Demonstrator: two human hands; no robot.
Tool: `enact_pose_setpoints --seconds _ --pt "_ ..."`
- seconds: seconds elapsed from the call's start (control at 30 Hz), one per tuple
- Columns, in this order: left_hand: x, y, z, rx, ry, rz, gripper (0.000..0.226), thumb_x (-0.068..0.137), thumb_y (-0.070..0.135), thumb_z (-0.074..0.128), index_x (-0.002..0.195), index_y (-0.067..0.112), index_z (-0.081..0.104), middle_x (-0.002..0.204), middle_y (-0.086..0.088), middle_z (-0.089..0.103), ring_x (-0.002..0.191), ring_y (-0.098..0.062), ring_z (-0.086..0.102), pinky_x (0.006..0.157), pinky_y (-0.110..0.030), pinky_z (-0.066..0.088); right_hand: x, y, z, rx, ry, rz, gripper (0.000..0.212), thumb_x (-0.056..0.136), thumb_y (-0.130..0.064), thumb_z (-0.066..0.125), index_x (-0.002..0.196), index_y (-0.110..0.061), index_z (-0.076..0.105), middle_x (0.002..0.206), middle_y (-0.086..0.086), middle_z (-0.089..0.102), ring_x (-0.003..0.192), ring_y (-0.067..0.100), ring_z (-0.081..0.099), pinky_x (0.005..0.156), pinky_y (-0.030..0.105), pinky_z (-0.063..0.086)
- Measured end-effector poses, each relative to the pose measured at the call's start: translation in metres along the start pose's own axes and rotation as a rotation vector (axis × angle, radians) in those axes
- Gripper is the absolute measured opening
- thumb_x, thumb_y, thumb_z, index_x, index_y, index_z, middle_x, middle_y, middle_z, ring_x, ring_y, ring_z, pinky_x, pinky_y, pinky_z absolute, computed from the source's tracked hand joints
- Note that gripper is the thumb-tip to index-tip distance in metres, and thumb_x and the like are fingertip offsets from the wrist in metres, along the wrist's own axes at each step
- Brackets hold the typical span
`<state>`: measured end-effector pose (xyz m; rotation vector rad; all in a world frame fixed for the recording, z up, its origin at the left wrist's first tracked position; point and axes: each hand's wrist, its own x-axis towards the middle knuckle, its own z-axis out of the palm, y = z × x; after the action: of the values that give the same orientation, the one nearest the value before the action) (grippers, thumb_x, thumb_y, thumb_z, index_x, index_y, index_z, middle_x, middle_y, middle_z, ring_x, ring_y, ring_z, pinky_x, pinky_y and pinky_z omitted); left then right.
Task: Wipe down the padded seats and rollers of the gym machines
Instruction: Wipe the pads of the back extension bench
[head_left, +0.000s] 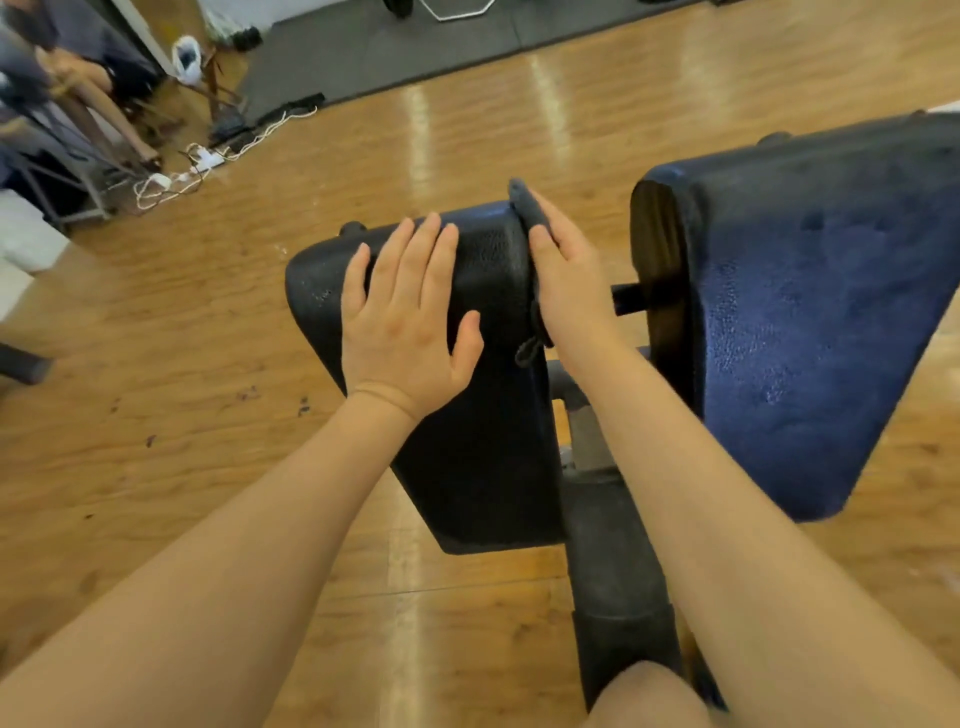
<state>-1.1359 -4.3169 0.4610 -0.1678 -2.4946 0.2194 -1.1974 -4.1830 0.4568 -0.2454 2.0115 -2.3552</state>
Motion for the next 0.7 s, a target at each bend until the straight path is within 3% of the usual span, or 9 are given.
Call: enact_pose_setpoints --seconds 0.13,0.27,0.43,0.47,0.53,0.7 --pt "-0.002 0.003 0.001 0.016 0.008 -0.010 0.064 0.084 0.036 0.042 0.140 0.005 0.038 0.144 -0.014 0.043 0.134 -0.029 0.035 0.111 -0.047 0.019 -0.064 0.026 0.000 -0.074 0.117 -0.017 0.041 0.101 -0.012 0.032 0.141 -0.016 0.036 0.143 0.000 0.043 0.131 0.005 0.035 0.107 0.018 0.030" --pt "-0.001 0.004 0.000 0.022 0.009 -0.009 0.064 0.084 0.036 0.042 0.140 0.005 0.038 0.144 -0.014 0.042 0.134 -0.031 0.035 0.111 -0.048 0.020 -0.095 0.060 -0.008 -0.083 0.136 0.048 0.039 0.100 -0.011 0.034 0.138 -0.015 0.043 0.136 0.001 0.051 0.128 0.009 0.042 0.108 0.028 0.034" --pt "-0.001 0.005 -0.002 0.021 0.003 -0.022 0.064 0.085 0.036 0.041 0.140 0.005 0.037 0.145 -0.014 0.041 0.135 -0.031 0.034 0.112 -0.049 0.019 -0.075 0.054 -0.037 -0.089 0.142 0.159 0.033 0.098 -0.007 0.036 0.125 -0.013 0.055 0.110 -0.002 0.059 0.104 0.010 0.056 0.094 0.015 0.040" --pt "-0.001 0.005 -0.002 0.018 0.000 -0.024 0.064 0.085 0.036 0.041 0.141 0.005 0.037 0.145 -0.014 0.041 0.135 -0.031 0.034 0.112 -0.049 0.019 -0.060 0.045 -0.040 -0.082 0.185 0.156 0.033 0.098 -0.009 0.037 0.126 -0.011 0.054 0.110 -0.001 0.057 0.105 0.014 0.055 0.092 0.019 0.039" --pt "-0.001 0.005 -0.001 0.017 0.000 -0.024 0.064 0.085 0.035 0.041 0.141 0.005 0.036 0.145 -0.014 0.041 0.135 -0.031 0.034 0.112 -0.048 0.018 -0.031 0.020 -0.039 -0.021 0.216 0.105 0.035 0.097 -0.016 0.037 0.128 -0.012 0.053 0.109 0.000 0.056 0.105 0.020 0.053 0.093 0.033 0.041" --pt "-0.002 0.003 0.000 0.016 0.021 -0.012 0.064 0.084 0.035 0.043 0.140 0.005 0.038 0.144 -0.015 0.042 0.134 -0.031 0.035 0.111 -0.049 0.020 -0.004 -0.017 0.003 -0.088 0.128 -0.082 0.036 0.099 -0.008 0.034 0.133 -0.007 0.047 0.129 0.005 0.054 0.118 0.008 0.046 0.096 0.016 0.035"
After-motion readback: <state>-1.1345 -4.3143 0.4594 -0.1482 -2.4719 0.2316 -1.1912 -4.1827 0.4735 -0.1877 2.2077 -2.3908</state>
